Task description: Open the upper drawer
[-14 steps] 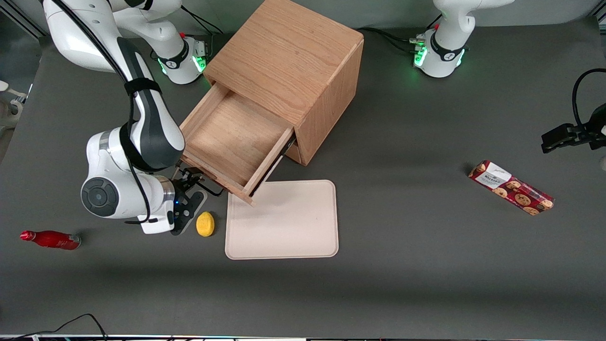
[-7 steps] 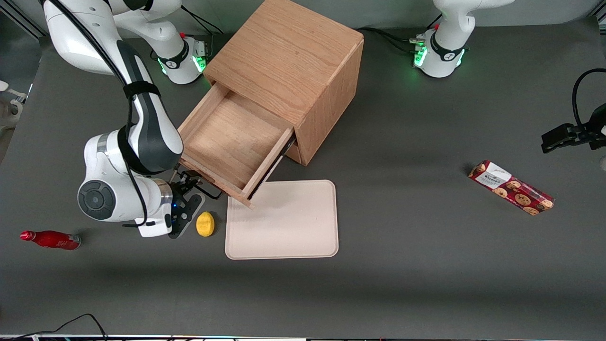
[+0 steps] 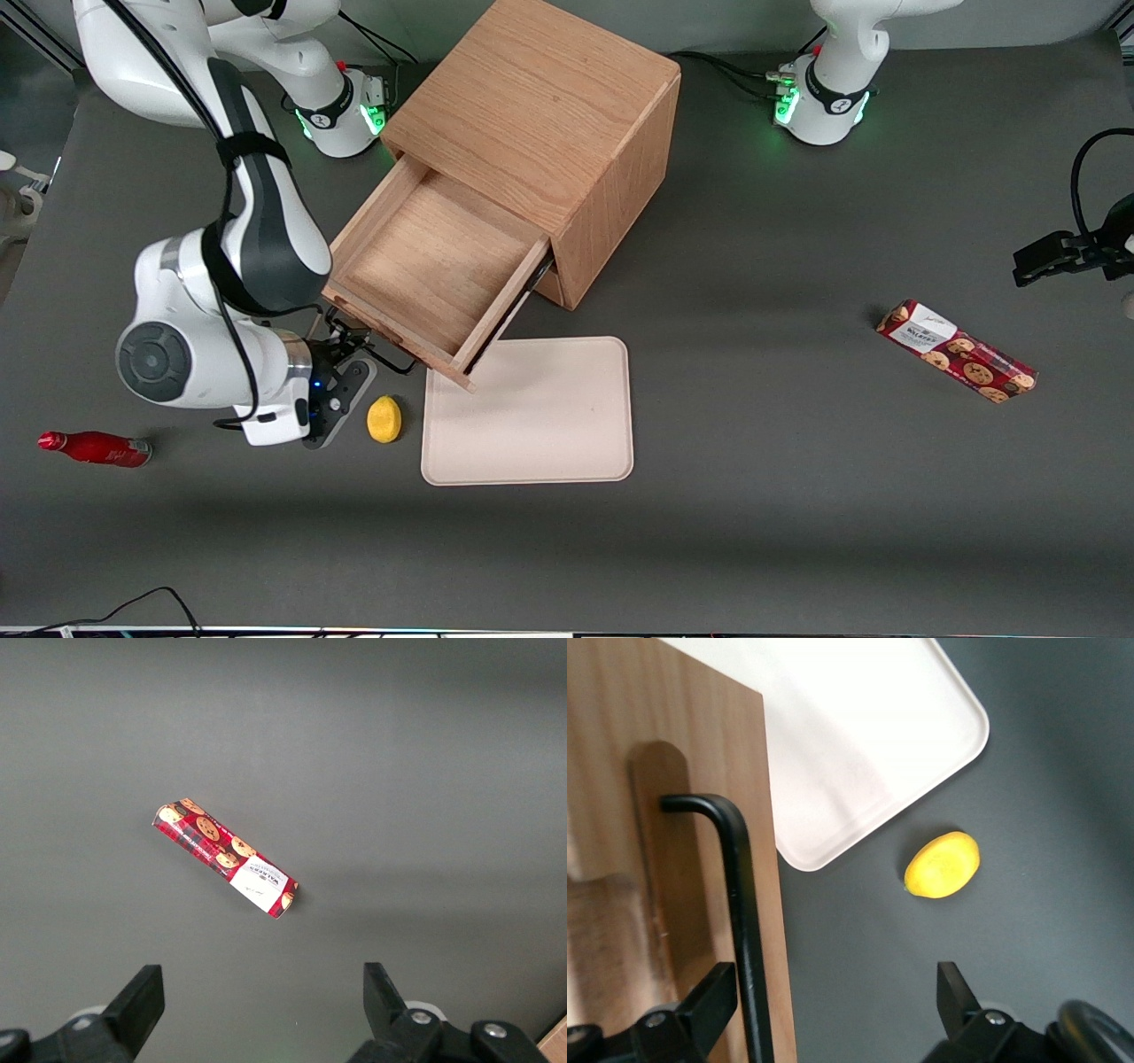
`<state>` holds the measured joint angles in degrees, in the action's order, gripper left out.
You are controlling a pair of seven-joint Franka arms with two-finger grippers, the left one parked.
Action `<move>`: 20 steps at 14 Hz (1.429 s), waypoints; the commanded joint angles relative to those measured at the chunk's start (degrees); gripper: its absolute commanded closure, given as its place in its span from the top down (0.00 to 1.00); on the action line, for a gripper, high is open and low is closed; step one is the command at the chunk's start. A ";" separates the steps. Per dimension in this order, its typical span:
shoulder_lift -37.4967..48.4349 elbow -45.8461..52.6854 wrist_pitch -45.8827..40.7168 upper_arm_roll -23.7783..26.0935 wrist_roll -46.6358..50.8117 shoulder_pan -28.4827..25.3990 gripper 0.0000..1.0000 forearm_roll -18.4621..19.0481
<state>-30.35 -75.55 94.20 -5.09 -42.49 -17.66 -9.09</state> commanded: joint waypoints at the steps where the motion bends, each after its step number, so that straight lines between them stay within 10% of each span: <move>1: 2.30 1.36 -4.70 -0.36 1.95 -0.09 1.00 0.65; 7: 15.03 -4.32 -9.84 0.78 30.07 -0.62 1.00 8.02; 20: 22.87 -8.04 -7.80 -0.18 37.21 15.46 1.00 10.76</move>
<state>-8.64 -84.10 86.57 -5.70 -6.20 -2.50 1.21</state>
